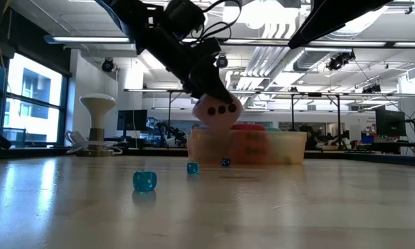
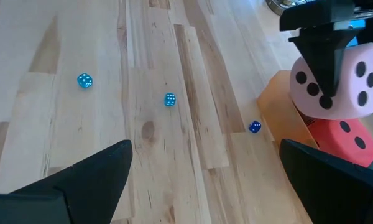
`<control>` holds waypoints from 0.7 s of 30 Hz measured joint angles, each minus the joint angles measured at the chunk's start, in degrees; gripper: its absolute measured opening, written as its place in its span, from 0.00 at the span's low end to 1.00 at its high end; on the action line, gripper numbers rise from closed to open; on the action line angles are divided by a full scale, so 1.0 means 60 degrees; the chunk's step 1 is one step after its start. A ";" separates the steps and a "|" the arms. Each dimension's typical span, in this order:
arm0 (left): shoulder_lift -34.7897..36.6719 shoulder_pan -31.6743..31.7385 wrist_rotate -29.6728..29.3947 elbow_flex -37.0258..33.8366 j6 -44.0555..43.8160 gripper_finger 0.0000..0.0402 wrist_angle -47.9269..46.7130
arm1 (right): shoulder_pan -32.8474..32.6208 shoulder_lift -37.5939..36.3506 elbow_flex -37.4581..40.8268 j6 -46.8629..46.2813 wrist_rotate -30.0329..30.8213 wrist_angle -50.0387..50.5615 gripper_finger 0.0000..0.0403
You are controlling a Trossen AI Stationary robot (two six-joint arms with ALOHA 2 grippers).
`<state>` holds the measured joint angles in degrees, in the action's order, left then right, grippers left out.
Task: Pick & Place Dice
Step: Put the large pink dice into the orange container
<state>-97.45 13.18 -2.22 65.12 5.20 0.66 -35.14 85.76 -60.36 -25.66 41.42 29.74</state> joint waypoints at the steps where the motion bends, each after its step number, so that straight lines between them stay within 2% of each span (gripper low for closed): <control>1: 0.0000 0.0008 0.0185 0.0000 -0.0019 0.99 0.0093 | 0.0000 0.0000 0.0000 -0.0003 -0.0003 0.0000 0.99; 8: 0.0000 0.0098 0.0442 -0.0292 -0.0111 0.99 0.0600 | 0.0000 0.0000 0.0000 -0.0003 -0.0006 0.0000 0.99; 14: -0.0004 0.0223 0.0621 -0.0947 -0.0273 0.99 0.1784 | -0.0018 0.0000 0.0000 -0.0014 -0.0010 0.0000 0.99; 21: -0.0004 0.0223 0.0646 -0.0969 -0.0300 0.99 0.1833 | -0.0015 0.0000 0.0000 -0.0010 -0.0010 0.0004 0.99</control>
<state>-97.47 14.52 1.65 59.31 3.40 11.66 -35.22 85.76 -60.36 -25.71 41.36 29.76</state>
